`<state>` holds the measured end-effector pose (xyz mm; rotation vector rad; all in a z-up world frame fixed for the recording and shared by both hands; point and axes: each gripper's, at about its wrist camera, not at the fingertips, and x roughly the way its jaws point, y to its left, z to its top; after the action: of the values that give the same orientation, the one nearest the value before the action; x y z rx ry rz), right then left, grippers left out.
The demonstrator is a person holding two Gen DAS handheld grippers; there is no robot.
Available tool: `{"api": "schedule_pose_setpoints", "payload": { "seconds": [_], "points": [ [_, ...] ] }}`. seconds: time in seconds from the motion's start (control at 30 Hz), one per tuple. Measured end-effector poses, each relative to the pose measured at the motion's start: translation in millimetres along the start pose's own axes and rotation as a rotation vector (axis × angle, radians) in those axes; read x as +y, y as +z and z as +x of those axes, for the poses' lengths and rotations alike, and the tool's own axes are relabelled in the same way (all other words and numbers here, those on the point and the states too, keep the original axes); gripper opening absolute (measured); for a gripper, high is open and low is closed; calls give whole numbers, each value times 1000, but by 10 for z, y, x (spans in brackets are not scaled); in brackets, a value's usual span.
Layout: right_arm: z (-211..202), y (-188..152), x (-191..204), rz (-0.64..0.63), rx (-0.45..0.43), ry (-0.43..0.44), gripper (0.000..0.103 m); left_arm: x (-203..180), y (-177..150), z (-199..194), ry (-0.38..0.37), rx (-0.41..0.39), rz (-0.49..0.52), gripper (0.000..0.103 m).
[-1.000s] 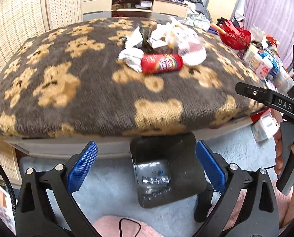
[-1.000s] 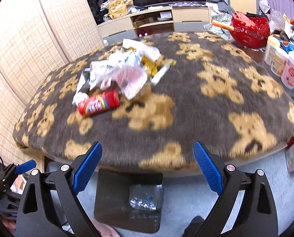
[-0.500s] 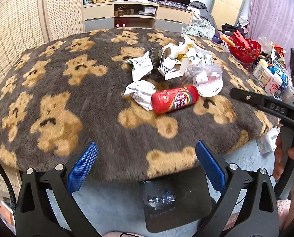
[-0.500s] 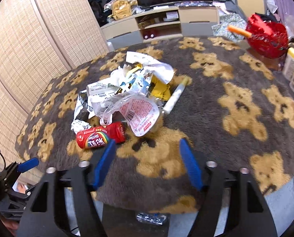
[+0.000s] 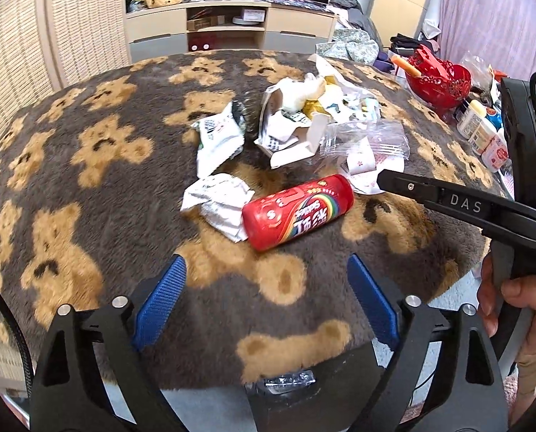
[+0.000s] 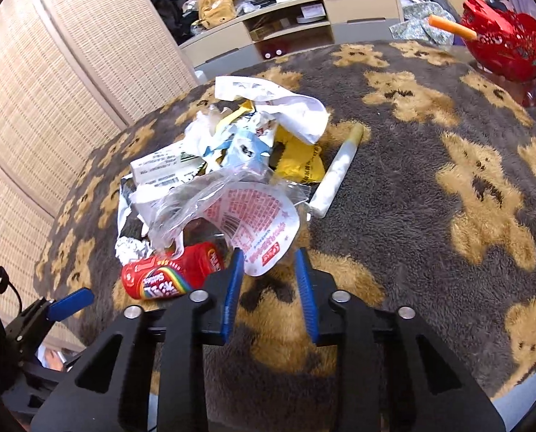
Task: Collect trash
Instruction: 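Grasp the red Skittles tube with the left gripper while the right gripper grasps the clear plastic bag, then carry the Skittles tube and plastic bag to the bin and release both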
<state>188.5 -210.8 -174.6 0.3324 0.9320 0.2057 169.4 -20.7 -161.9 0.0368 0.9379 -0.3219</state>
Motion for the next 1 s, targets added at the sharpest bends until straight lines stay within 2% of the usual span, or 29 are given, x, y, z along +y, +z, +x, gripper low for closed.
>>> {"api": "schedule_pose_setpoints", "payload": {
  "seconds": [0.07, 0.23, 0.27, 0.47, 0.67, 0.87, 0.93, 1.0],
  "points": [
    [12, 16, -19, 7, 1, 6, 21, -22, 39, 32, -6, -6, 7, 83],
    [-1, 39, -11, 9, -11, 19, 19, -68, 136, 121, -10, -21, 34, 81],
    [-10, 43, -9, 6, -16, 15, 7, -78, 158, 139, -9, -23, 40, 81],
    [-79, 104, -92, 20, -39, -4, 3, -134, 303, 277, 5, -27, 86, 81],
    [-125, 128, -168, 22, -51, -30, 3, -209, 353, 399, -30, -7, 113, 81],
    [-163, 115, -194, 23, -53, -35, 3, -361, 258, 449, -50, 36, 162, 56],
    [-197, 116, -190, 20, -59, -35, 3, -379, 206, 500, -61, 69, 165, 40],
    [-229, 115, -191, 19, -65, -34, 2, -392, 163, 538, -58, 80, 166, 37]
  ]
}}
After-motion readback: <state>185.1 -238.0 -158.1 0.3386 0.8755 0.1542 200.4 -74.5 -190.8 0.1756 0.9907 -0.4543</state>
